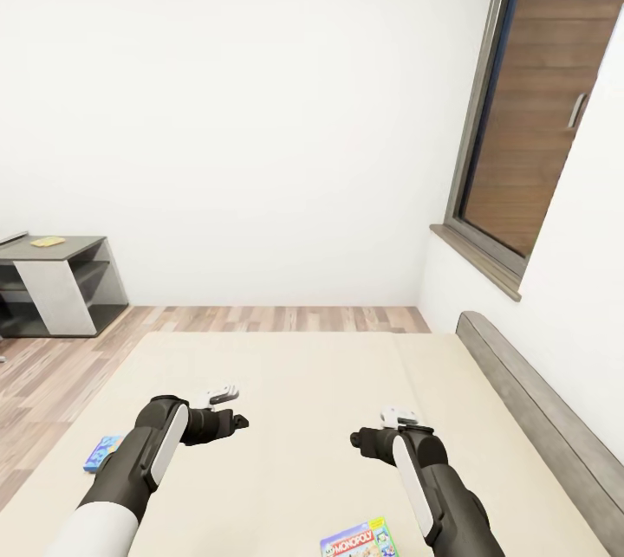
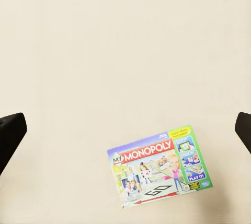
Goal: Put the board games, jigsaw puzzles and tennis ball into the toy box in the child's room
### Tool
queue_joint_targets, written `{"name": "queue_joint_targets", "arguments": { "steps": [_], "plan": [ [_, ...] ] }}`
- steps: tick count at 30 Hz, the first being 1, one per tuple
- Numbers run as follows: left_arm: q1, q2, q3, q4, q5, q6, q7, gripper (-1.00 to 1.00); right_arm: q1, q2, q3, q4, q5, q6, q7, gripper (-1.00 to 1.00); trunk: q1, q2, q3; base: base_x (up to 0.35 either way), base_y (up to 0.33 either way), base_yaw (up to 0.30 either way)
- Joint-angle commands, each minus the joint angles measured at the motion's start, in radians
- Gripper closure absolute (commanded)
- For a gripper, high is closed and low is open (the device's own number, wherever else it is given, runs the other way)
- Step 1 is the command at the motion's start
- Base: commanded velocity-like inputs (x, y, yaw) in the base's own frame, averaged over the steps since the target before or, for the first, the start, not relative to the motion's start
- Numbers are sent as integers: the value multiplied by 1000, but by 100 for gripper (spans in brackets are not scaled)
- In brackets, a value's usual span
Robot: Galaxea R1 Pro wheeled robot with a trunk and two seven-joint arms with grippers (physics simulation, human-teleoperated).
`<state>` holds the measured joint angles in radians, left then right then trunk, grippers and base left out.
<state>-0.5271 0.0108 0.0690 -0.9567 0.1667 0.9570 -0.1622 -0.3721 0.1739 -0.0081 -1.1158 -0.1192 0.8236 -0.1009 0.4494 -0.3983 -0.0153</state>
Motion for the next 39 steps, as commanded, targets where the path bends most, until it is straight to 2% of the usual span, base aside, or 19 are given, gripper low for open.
{"name": "queue_joint_targets", "arguments": {
  "steps": [1,16,25,39],
  "plan": [
    [-1,0,2,-1,2,5,-2,-100,-1,1,-1,-1,-11,3,-10,-100,1,-2,-2,0,0,0],
    [-1,0,2,-1,2,5,-2,-100,-10,1,-2,5,-11,13,-22,-100,1,-2,-2,0,0,0],
    [-1,0,2,-1,3,5,-5,-100,-37,1,-13,97,-15,15,-54,-100,1,-2,-2,0,0,0],
    [-1,0,2,-1,4,6,-9,-100,-43,-1,-16,108,-17,8,-54,-100,1,-2,-4,0,0,0]
  ]
}}
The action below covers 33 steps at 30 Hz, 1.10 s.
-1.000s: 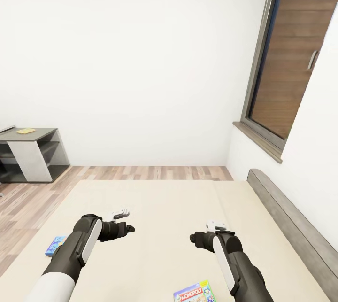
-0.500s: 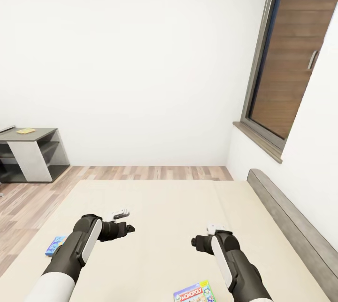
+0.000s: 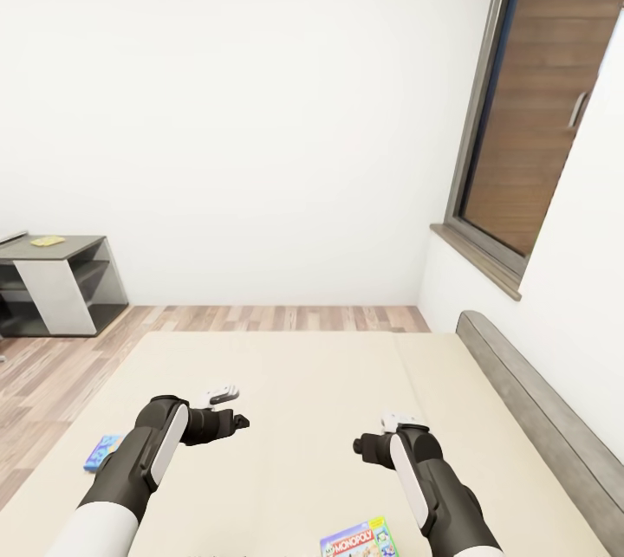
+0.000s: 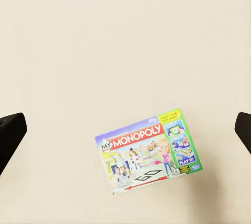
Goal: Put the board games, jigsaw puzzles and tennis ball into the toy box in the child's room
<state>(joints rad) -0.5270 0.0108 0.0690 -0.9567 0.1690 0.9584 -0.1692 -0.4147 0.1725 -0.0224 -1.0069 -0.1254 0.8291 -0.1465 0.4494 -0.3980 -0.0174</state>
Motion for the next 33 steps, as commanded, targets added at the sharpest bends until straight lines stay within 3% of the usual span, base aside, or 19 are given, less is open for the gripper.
{"name": "queue_joint_targets", "arguments": {
  "steps": [1,11,15,21,25,33],
  "plan": [
    [-1,0,2,-1,2,5,-2,-100,-1,0,-1,-1,-11,3,-9,-100,1,-2,-3,0,0,0],
    [-1,0,2,-1,4,6,-13,-100,-2,-2,-2,-1,-10,4,-11,-100,1,-2,-18,0,0,0],
    [-1,4,2,-1,4,8,-51,-100,-3,-2,-2,0,-10,5,-11,-100,1,-2,-25,0,0,0],
    [-1,26,6,-2,4,16,-216,-100,-4,-4,-2,1,-9,7,-13,-100,1,-2,-35,0,0,0],
    [-1,68,5,-3,6,18,-352,-100,-7,-7,-13,3,-8,10,-13,-100,1,-2,-42,0,0,0],
    [1,144,7,-6,3,17,-750,-100,-47,-15,-55,25,-9,23,-8,-100,1,-2,-55,0,0,0]
  ]
}}
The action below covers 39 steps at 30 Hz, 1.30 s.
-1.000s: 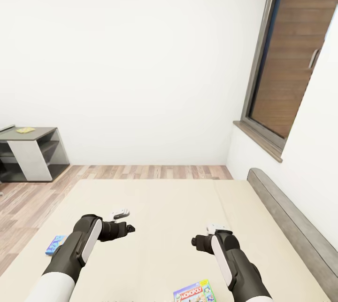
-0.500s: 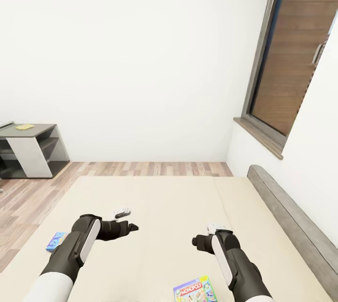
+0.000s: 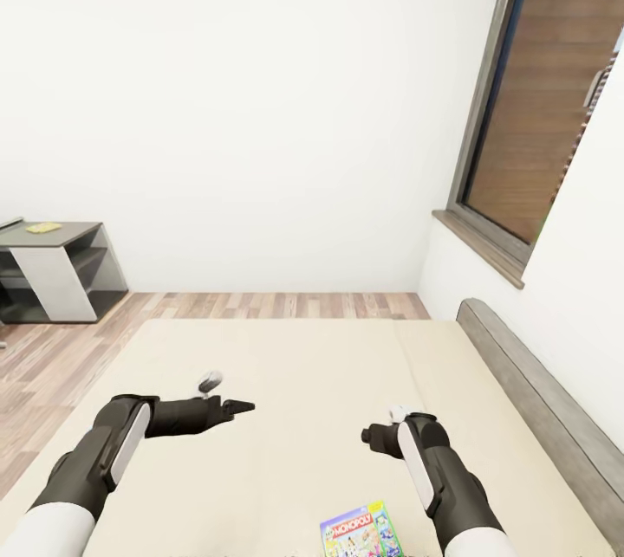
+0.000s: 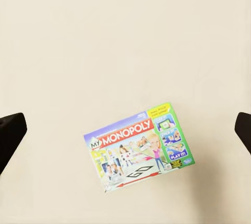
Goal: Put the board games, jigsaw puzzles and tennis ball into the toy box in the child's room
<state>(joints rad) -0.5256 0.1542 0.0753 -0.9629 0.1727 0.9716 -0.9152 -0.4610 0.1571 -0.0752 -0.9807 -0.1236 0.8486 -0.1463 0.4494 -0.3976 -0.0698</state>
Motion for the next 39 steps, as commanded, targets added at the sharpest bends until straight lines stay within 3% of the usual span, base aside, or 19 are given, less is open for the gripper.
{"name": "queue_joint_targets", "arguments": {
  "steps": [1,2,5,11,18,32,37,39],
  "plan": [
    [-1,10,1,0,0,4,-39,-100,-6,0,-6,7,-11,4,-9,-100,1,-2,-4,0,0,0],
    [-1,31,0,0,0,4,-105,-100,-14,-1,-13,24,-10,6,-10,-100,1,-2,-6,0,0,0],
    [-1,64,0,1,-1,1,-225,-100,-24,-1,-20,46,-8,8,-12,-100,1,-2,-11,0,0,0],
    [-4,88,11,-13,0,1,-373,-100,-29,-13,-26,61,-9,9,-13,-100,1,-2,-21,0,0,0],
    [-5,88,13,-15,-2,-8,-406,-100,-30,-34,-27,65,-10,8,-14,-100,1,-2,-32,0,0,0],
    [-6,93,14,-14,-5,-9,-407,-100,-39,-38,-30,66,-9,8,-16,-100,1,-2,-55,0,0,0],
    [-7,93,15,-14,-5,-7,-405,-100,-101,-44,-31,75,-8,1,-16,-100,1,-2,-64,0,0,0],
    [-9,93,15,-14,-6,-6,-404,-100,-137,-48,-31,125,-6,-22,-16,-100,1,-2,-67,0,0,0]
  ]
}}
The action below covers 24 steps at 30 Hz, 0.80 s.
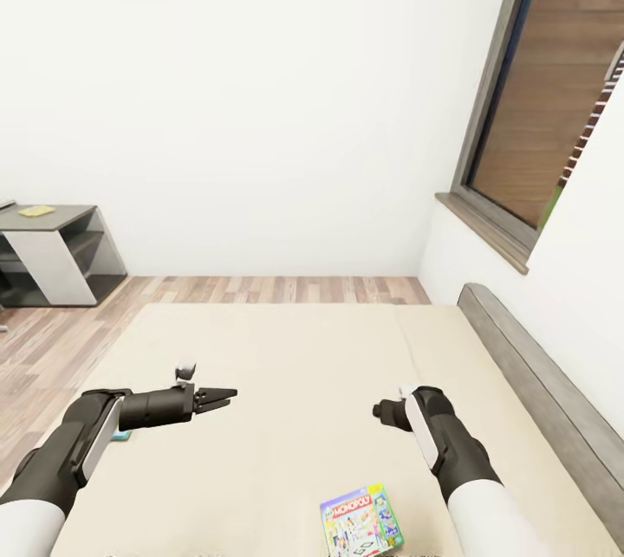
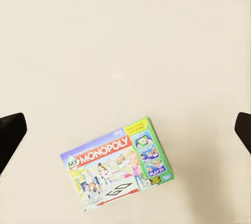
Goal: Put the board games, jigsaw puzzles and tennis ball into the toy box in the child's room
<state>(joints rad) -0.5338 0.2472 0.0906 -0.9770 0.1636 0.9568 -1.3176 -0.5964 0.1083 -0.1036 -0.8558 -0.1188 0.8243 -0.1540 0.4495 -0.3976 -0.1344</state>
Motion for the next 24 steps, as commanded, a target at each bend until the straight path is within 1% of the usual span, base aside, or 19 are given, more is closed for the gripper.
{"name": "queue_joint_targets", "arguments": {
  "steps": [1,2,4,5,6,8,13,24],
  "plan": [
    [-2,0,0,0,3,9,-1,-100,-20,-2,-2,38,-9,-30,-9,-100,1,-2,-4,0,0,0],
    [-2,0,0,0,2,9,1,-100,-36,-8,-2,84,-7,-76,-9,-100,1,-2,-6,0,0,0],
    [-3,0,-1,0,2,9,5,-100,-50,-16,-3,140,-5,-127,-9,-100,1,-2,-9,0,0,0],
    [-3,-1,0,0,2,9,13,-100,-70,-26,-4,202,-5,-176,-9,-100,1,-2,-11,0,0,0],
    [-4,-1,0,0,2,10,25,-100,-92,-34,-4,254,-4,-207,-8,-100,1,-2,-12,0,0,0],
    [-4,-1,0,0,3,10,48,-100,-115,-42,-4,303,-2,-234,-8,-100,1,-2,-16,0,0,0],
    [-5,-3,0,0,3,10,93,-100,-136,-50,-4,348,-1,-258,-8,-100,1,-2,-24,0,0,0],
    [-5,-6,0,0,4,10,105,-100,-141,-51,-4,361,1,-265,-9,-100,1,-2,-42,0,0,0]
  ]
}}
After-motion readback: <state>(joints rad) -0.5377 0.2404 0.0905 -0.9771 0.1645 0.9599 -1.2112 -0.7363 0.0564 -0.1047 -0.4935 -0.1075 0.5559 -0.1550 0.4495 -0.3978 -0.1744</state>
